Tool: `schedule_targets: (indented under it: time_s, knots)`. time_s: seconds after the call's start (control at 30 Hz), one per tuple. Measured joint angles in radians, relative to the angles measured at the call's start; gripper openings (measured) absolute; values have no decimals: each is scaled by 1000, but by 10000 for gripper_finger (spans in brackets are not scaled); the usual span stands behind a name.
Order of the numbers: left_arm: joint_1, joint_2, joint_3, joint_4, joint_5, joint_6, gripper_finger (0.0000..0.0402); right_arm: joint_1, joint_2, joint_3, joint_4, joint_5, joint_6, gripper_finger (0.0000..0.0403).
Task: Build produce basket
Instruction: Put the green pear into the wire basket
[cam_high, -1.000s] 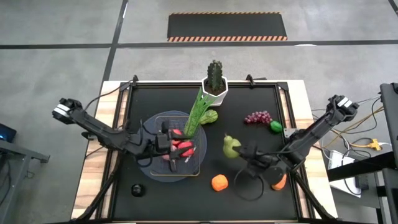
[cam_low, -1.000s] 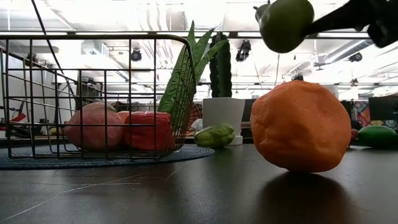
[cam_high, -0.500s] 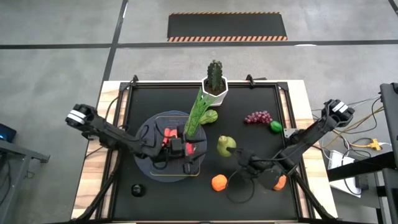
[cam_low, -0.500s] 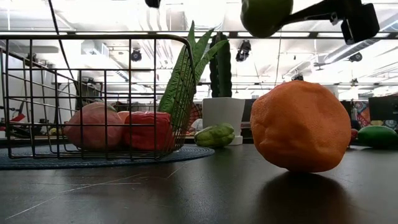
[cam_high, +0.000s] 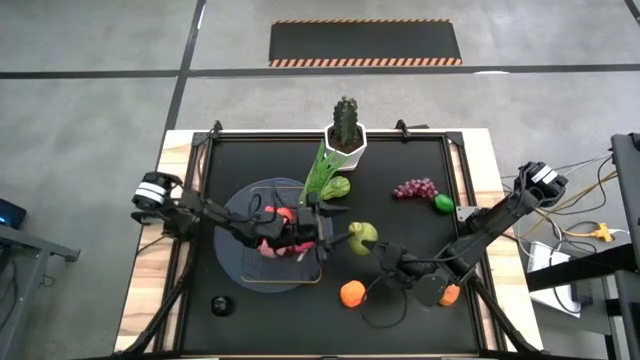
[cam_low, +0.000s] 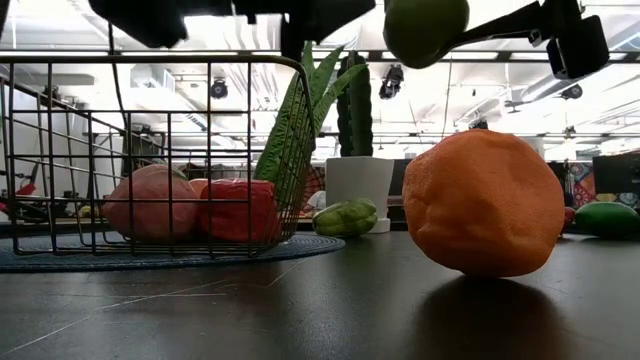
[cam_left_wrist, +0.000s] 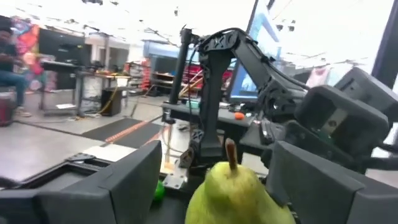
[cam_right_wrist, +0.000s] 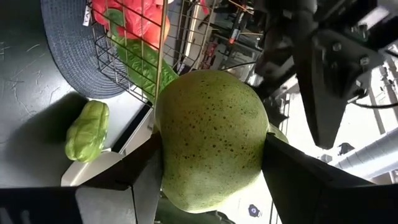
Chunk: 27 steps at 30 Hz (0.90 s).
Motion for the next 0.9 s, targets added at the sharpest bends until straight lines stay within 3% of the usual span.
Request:
schedule_targets:
  time_s: [0.17, 0.43, 0.57, 0.8, 0.9]
  knots:
    - [23, 54, 32, 32, 105, -30, 294, 0, 0, 0, 0, 1, 0, 221]
    - [26, 112, 71, 42, 108, -27, 280, 0, -7, 0, 1, 2, 0, 221]
    - [26, 113, 71, 41, 108, -26, 233, 0, -7, 0, 0, 2, 0, 224]
    - [26, 113, 70, 40, 108, -27, 111, -3, -7, 0, -9, 0, -2, 252]
    - [26, 113, 69, 40, 108, -26, 109, -3, -7, 0, -9, -9, -1, 260]
